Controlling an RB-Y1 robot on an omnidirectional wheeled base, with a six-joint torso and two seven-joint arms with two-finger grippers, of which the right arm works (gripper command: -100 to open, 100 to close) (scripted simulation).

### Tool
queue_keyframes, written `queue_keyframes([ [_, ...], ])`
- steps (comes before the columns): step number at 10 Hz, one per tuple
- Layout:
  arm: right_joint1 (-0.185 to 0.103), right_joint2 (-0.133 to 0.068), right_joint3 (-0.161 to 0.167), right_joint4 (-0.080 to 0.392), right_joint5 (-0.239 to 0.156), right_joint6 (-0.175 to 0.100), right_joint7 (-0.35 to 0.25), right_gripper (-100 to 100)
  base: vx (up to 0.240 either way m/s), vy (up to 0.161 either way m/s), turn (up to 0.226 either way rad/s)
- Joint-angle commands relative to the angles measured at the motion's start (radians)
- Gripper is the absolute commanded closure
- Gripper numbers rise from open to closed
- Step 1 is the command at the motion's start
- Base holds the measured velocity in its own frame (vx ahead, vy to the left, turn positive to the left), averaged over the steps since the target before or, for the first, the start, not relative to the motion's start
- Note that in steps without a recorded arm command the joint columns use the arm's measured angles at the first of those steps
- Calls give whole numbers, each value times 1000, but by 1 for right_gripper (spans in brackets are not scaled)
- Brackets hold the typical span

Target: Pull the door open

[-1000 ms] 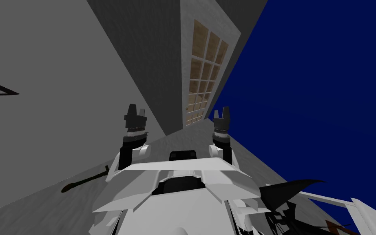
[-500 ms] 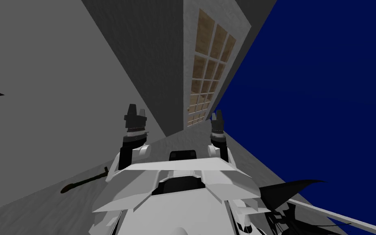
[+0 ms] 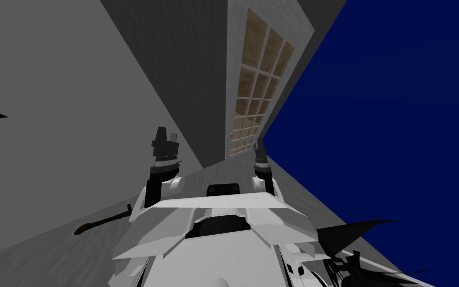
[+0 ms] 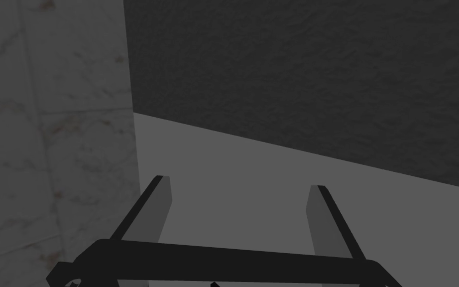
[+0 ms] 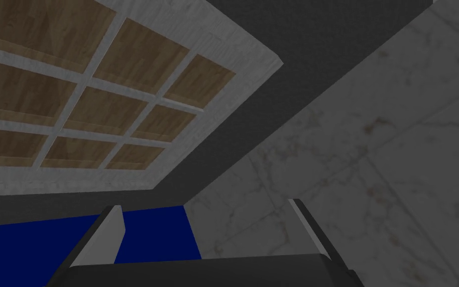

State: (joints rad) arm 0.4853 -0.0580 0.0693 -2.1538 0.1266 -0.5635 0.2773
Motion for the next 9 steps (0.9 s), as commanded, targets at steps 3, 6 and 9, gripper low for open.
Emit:
queue_keyframes([
  [3,-22,-9,-3,107,7,-27,97,-100,106,-2,70],
  [6,-43,-16,-5,200,14,-48,184,-100,92,-9,73],
  [9,-58,-20,-6,269,19,-63,244,-100,91,-10,64],
])
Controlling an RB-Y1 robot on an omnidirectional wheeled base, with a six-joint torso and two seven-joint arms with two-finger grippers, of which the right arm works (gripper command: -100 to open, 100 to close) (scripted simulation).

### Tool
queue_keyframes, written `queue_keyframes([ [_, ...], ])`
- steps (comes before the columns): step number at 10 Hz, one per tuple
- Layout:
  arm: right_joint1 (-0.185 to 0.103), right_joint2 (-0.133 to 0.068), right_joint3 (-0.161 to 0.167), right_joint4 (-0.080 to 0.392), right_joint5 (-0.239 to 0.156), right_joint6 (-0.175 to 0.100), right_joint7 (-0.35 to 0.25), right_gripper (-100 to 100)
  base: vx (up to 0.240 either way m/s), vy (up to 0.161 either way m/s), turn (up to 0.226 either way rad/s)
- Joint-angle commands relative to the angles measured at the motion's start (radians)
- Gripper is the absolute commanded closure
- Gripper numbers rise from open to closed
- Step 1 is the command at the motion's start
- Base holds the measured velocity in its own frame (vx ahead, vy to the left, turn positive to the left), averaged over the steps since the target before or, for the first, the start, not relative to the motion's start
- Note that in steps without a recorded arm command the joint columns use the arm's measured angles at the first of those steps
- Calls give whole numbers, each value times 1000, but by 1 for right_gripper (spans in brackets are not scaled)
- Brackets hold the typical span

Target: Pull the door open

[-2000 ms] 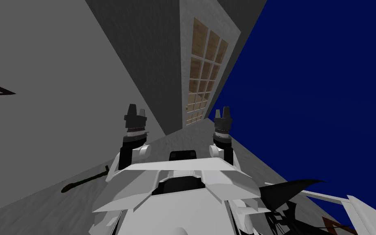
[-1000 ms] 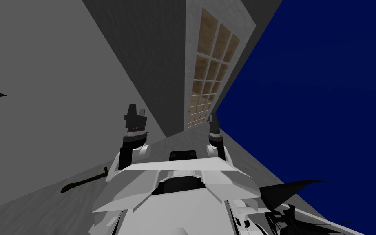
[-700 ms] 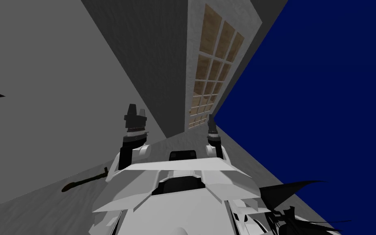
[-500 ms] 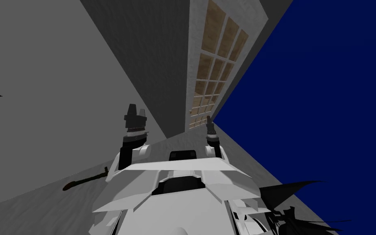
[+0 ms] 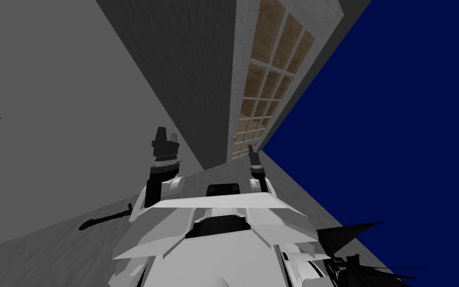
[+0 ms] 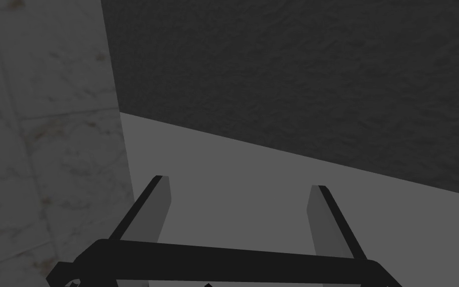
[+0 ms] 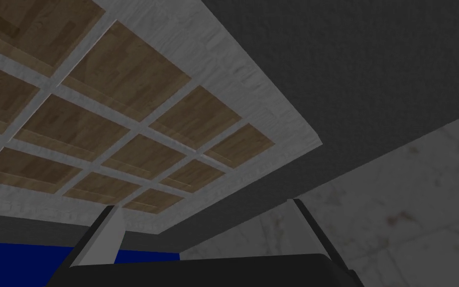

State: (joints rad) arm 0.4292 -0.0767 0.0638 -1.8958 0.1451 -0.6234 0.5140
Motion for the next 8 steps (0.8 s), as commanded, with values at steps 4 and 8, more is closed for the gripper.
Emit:
queue_keyframes([
  [4,-33,-8,-3,139,10,-33,127,-100,75,-22,77],
  [8,-56,-11,-5,247,18,-56,227,-100,75,-12,58],
])
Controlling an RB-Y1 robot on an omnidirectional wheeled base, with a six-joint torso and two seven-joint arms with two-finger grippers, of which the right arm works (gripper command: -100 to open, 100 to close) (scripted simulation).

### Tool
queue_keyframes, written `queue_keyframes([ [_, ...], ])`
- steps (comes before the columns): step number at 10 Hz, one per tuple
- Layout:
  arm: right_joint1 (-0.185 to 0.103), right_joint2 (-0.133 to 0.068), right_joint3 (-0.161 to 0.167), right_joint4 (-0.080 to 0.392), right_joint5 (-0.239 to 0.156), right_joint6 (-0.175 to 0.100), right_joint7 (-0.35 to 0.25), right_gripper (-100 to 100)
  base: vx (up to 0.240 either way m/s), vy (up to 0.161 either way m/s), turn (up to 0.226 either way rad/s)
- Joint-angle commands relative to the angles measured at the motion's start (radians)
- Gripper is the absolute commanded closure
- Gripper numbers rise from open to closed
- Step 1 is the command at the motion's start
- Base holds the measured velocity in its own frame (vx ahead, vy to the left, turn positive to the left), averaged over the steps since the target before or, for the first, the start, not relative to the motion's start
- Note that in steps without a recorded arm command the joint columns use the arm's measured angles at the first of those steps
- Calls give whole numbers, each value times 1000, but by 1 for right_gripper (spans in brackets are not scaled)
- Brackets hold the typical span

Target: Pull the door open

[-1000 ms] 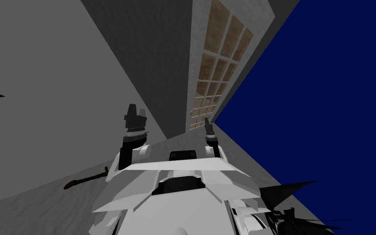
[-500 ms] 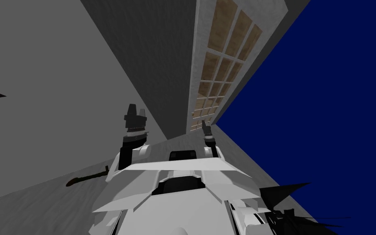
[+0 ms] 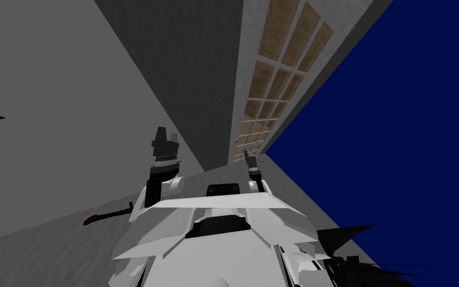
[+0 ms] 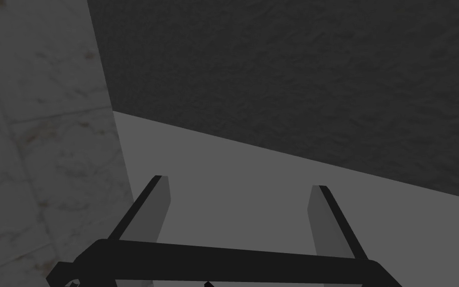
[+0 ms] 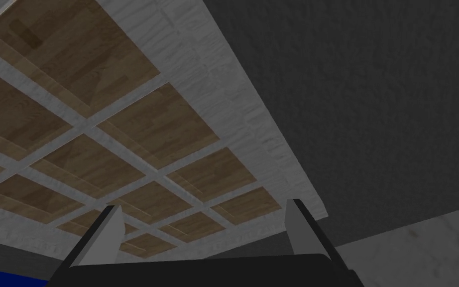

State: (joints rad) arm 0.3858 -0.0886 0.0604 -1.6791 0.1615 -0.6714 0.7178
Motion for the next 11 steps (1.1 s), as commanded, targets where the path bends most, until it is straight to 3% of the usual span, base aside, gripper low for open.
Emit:
queue_keyframes([
  [1,-12,1,-2,35,1,-8,24,-100,59,-13,30],
  [4,-36,-2,-4,135,9,-31,112,-100,73,-27,74],
  [5,-36,-2,-4,138,9,-31,118,-100,58,-25,23],
  [9,-65,-4,-7,268,18,-60,233,-100,82,-25,72],
  [10,-65,-4,-7,271,18,-60,239,-100,64,-25,18],
  [11,-72,-5,-7,302,21,-67,268,-100,51,-18,38],
])
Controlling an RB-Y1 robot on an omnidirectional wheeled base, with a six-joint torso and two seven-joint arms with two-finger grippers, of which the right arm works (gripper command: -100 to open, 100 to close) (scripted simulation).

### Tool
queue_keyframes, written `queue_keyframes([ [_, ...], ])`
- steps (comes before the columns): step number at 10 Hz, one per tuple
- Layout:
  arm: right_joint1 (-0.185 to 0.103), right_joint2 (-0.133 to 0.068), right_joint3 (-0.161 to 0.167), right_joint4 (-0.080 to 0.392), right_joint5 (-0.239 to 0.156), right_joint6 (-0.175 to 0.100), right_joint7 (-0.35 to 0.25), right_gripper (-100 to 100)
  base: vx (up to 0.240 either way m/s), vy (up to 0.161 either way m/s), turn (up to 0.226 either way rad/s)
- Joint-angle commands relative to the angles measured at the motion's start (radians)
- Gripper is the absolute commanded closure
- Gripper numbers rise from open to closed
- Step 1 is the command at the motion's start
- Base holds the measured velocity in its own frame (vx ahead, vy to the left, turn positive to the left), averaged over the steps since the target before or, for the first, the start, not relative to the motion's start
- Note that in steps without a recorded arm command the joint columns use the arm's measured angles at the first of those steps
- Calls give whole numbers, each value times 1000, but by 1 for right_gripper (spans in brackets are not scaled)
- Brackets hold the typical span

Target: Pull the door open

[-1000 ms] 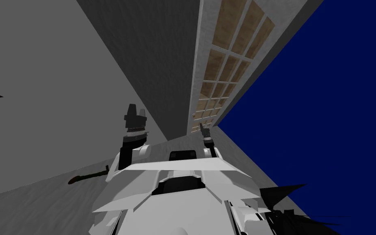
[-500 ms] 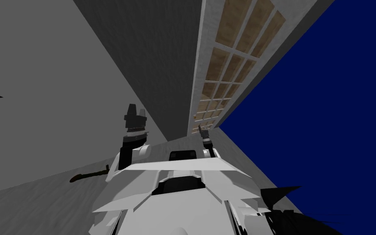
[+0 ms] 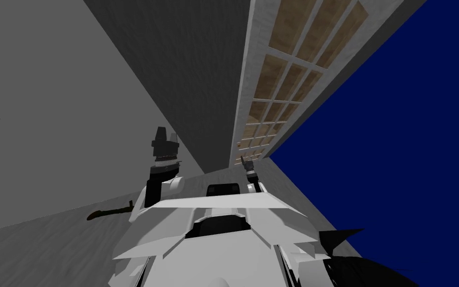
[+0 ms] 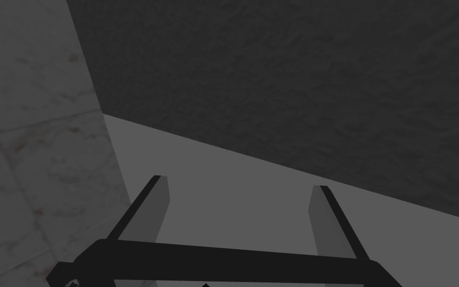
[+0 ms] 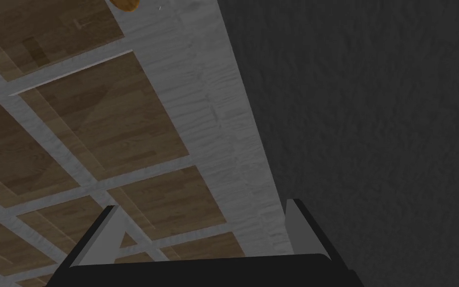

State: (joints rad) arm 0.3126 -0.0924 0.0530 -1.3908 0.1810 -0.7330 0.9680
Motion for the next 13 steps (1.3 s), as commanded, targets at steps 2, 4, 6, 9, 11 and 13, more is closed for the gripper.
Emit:
queue_keyframes([
  [2,-13,-1,-1,76,6,-19,75,-100,70,-28,72],
  [4,-20,-1,-2,105,8,-26,101,-100,56,-26,28],
  [6,-32,-1,-3,162,12,-38,153,-100,81,-42,67],
  [9,-49,0,-4,237,17,-55,221,-100,93,-46,54],
  [11,-59,1,-5,280,21,-64,261,-100,72,-55,45],
  [13,-68,2,-6,320,24,-73,297,-100,87,-54,42],
])
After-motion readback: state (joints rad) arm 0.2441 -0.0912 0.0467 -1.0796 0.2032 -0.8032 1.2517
